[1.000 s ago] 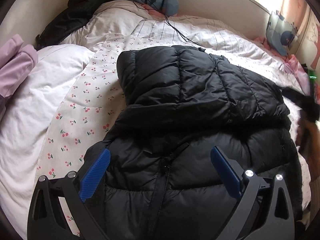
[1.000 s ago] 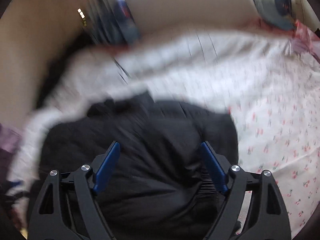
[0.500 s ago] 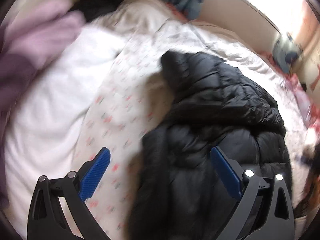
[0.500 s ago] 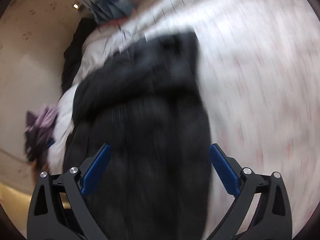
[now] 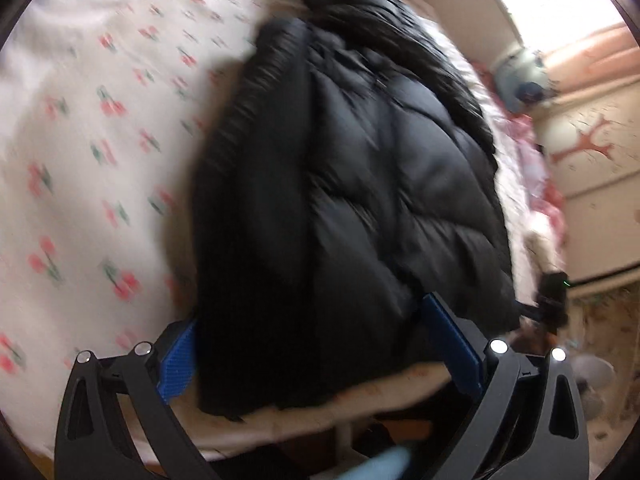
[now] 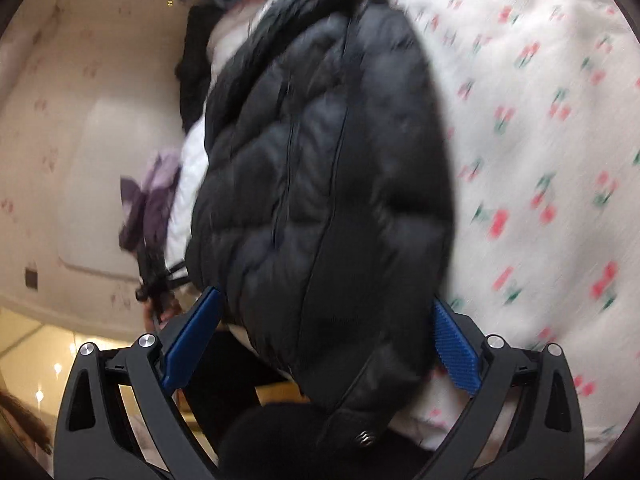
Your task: Fold large clothes
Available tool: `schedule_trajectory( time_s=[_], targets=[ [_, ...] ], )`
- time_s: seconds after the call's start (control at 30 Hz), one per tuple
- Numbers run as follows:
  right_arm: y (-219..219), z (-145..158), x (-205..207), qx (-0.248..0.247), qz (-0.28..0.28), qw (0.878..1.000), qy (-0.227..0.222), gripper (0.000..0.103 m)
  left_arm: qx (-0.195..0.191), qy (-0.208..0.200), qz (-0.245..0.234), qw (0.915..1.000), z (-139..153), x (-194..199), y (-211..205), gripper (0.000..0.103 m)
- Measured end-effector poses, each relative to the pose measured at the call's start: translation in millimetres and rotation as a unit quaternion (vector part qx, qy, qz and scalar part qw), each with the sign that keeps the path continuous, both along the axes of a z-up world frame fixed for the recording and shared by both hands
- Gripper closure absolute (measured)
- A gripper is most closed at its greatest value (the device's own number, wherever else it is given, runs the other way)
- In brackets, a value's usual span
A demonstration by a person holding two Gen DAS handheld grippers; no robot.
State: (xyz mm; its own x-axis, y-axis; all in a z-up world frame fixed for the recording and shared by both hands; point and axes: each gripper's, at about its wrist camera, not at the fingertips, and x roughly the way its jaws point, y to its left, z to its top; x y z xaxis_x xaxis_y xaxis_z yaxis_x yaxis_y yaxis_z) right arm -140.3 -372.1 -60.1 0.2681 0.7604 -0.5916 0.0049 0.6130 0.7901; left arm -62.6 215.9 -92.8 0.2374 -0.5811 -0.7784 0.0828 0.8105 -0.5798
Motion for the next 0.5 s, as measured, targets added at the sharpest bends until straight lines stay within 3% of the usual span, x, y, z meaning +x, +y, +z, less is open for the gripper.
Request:
schedule_trajectory(
  time_s=[0.07, 0.1, 0.13, 0.17, 0.23, 0.3, 0.5],
  targets=[
    [8, 1, -1, -0.006, -0.006, 1.000, -0.012, 0.009, 0.000, -0.014, 0.000, 0.9999, 3, -8, -4, 0.008],
    [12, 1, -2, -0.003, -0.012, 1.000, -0.014, 0.024, -0.007, -0.010, 0.013, 0.9998, 3, -10, -2, 0.020],
    [15, 1, -1, 0.009, -0.020, 1.000, -0.015, 0.042, -0.018, -0.003, 0.030, 0.9994, 5, -11, 1, 0.055],
    [17, 6, 1, 0.029, -0.035, 0.999, -0.022, 0.075, -0.037, 0.005, 0.043, 0.9984, 6, -9, 5, 0.068],
    [26, 26, 10, 0.050, -0.048, 0.996, -0.064, 0.083, -0.082, -0.004, 0.072, 0.9940, 24, -10, 13, 0.087],
    [30, 51, 11, 0.071, -0.055, 0.991, -0.101, 0.090, -0.091, -0.031, 0.073, 0.9927, 53, -16, 15, 0.090],
    [23, 142, -12, 0.107, -0.056, 0.974, -0.189, 0.093, -0.135, -0.110, 0.044, 0.9837, 143, -53, 9, 0.094]
  ],
)
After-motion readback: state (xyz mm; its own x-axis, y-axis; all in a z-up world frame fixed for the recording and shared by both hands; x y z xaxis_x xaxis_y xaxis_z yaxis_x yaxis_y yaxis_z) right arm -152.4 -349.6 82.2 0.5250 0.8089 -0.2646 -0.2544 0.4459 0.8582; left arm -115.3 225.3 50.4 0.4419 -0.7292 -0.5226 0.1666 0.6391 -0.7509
